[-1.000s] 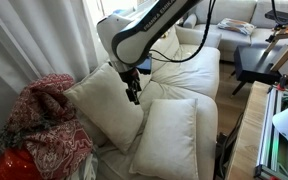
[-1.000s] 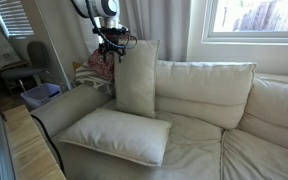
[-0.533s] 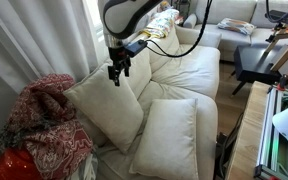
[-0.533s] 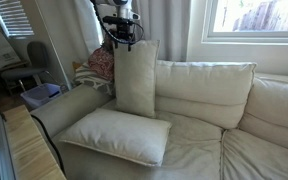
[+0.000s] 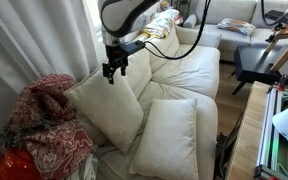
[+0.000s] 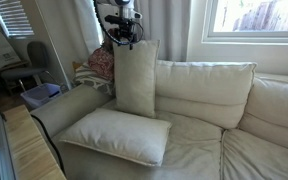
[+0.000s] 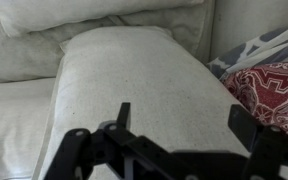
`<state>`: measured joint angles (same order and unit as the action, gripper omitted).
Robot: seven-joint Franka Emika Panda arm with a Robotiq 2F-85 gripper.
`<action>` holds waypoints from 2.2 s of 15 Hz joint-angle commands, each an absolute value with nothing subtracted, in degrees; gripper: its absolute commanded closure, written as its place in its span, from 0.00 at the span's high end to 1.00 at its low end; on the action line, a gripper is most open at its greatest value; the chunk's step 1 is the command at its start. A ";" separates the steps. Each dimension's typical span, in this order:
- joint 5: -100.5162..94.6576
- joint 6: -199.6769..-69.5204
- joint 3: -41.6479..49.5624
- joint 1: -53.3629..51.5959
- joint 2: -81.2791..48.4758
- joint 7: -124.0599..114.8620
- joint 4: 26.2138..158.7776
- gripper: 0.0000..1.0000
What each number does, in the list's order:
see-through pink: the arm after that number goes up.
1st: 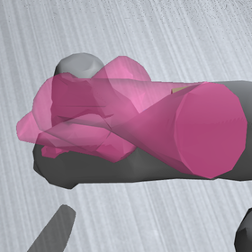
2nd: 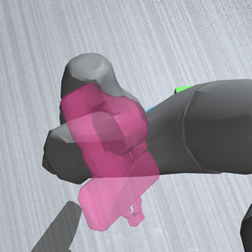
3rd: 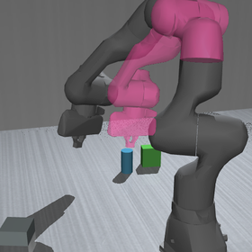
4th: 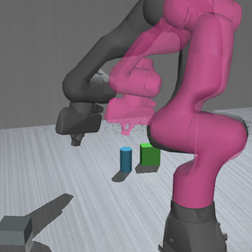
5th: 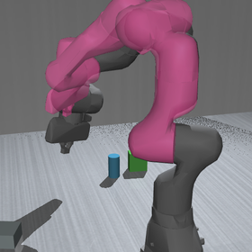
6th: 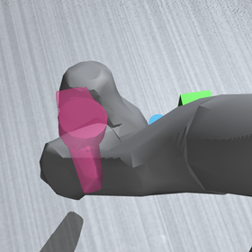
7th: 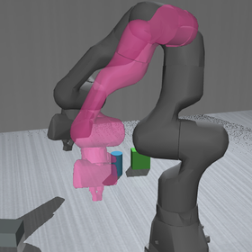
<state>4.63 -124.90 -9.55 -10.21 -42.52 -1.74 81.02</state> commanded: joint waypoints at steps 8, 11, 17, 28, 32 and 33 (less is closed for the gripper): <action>12.79 -128.19 -5.91 -11.21 -49.27 -23.49 68.41 1.00; 12.06 -132.30 -3.33 -12.75 -52.04 -31.91 65.87 1.00; 11.32 -139.32 1.37 -15.59 -57.87 -50.50 61.57 1.00; 8.48 -135.00 2.49 -15.48 -55.85 -69.46 62.84 0.09; 9.55 -127.68 0.34 -13.50 -50.56 -67.52 66.17 0.03; 9.92 -125.55 0.18 -13.21 -48.96 -68.57 66.98 0.05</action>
<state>8.75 -130.57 1.97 -14.99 -55.13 -68.23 62.22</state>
